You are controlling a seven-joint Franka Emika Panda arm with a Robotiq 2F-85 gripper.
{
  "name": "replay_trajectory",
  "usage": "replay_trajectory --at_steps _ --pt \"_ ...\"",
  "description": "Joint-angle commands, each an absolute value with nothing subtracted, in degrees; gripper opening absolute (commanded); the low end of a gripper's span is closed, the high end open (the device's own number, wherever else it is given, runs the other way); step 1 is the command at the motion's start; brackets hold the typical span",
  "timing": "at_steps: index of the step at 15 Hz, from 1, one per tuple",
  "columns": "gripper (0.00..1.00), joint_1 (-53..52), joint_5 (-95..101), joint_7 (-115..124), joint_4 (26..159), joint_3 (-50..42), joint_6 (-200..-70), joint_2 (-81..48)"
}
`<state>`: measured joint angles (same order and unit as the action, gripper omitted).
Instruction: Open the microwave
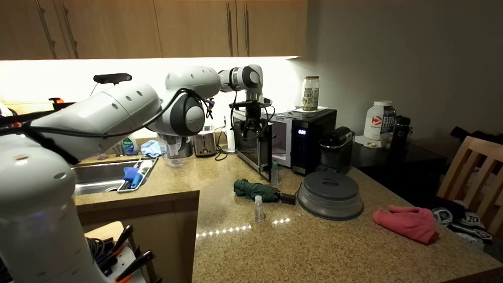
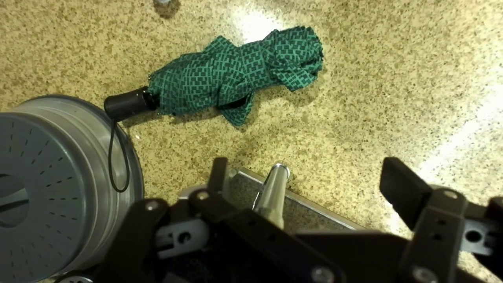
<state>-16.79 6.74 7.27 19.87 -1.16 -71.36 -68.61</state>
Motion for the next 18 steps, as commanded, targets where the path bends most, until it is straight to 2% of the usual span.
replay_trajectory --at_steps 1,11,18 --pt "1.0 -16.7 5.4 7.5 21.1 -0.7 -68.8 -66.3" --pt "1.0 -16.6 4.0 7.3 21.0 0.2 -58.2 -60.5" --pt "1.0 -13.8 2.6 7.0 20.4 0.9 -59.7 -58.4"
